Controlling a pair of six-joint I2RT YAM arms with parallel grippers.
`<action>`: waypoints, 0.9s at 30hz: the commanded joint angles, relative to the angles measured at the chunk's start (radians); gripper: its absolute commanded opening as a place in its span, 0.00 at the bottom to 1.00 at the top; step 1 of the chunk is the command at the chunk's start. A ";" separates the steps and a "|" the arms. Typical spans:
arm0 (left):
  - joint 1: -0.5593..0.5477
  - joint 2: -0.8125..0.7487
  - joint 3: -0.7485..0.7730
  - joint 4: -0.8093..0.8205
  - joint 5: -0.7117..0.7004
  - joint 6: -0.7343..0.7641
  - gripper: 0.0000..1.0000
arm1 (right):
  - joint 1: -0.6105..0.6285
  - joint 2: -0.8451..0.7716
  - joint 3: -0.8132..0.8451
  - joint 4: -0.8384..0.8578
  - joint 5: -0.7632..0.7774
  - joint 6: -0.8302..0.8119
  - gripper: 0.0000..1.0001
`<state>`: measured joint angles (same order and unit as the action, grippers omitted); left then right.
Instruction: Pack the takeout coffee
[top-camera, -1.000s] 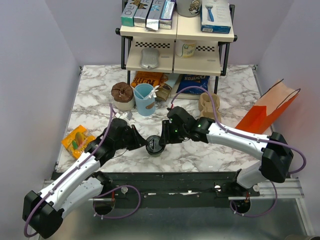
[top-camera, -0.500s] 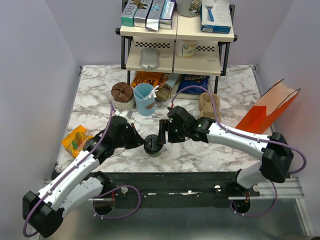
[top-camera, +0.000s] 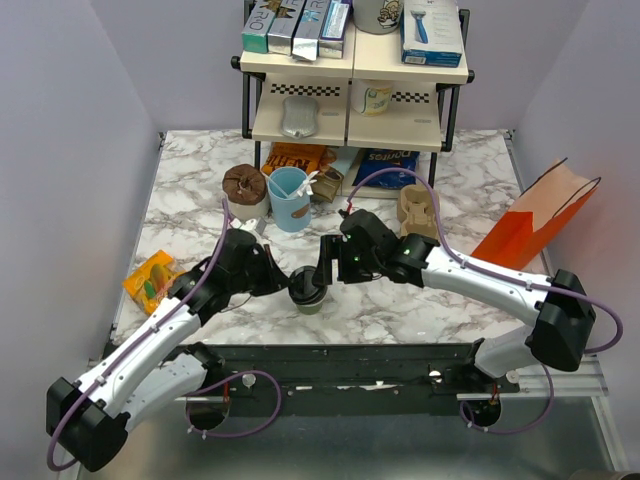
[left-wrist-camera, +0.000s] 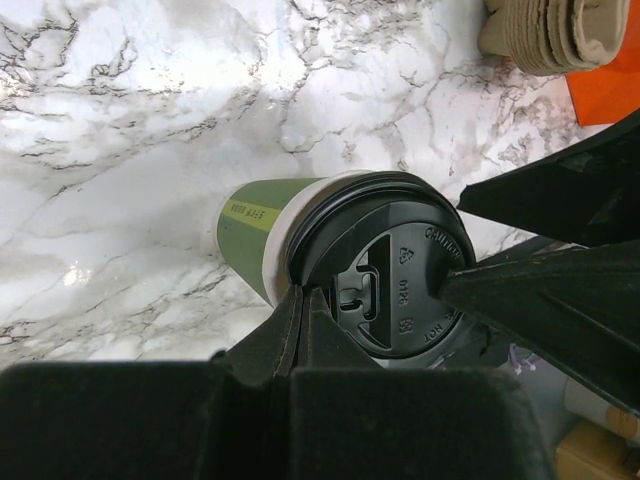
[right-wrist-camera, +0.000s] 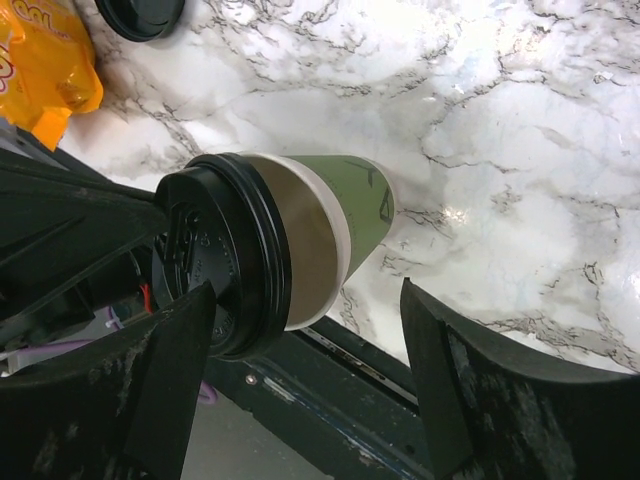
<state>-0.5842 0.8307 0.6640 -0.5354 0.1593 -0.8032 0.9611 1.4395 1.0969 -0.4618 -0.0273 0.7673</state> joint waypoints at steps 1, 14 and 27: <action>-0.006 0.037 0.049 -0.009 -0.035 0.053 0.00 | 0.004 -0.005 -0.006 0.023 0.006 0.009 0.82; -0.032 0.068 0.075 -0.026 -0.017 0.076 0.00 | 0.001 0.004 -0.055 0.002 0.003 0.021 0.77; -0.039 0.061 0.079 -0.051 -0.024 0.070 0.55 | -0.007 0.055 -0.065 0.011 0.023 0.018 0.74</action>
<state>-0.6167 0.9047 0.7128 -0.5716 0.1478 -0.7414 0.9596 1.4746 1.0435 -0.4416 -0.0277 0.7876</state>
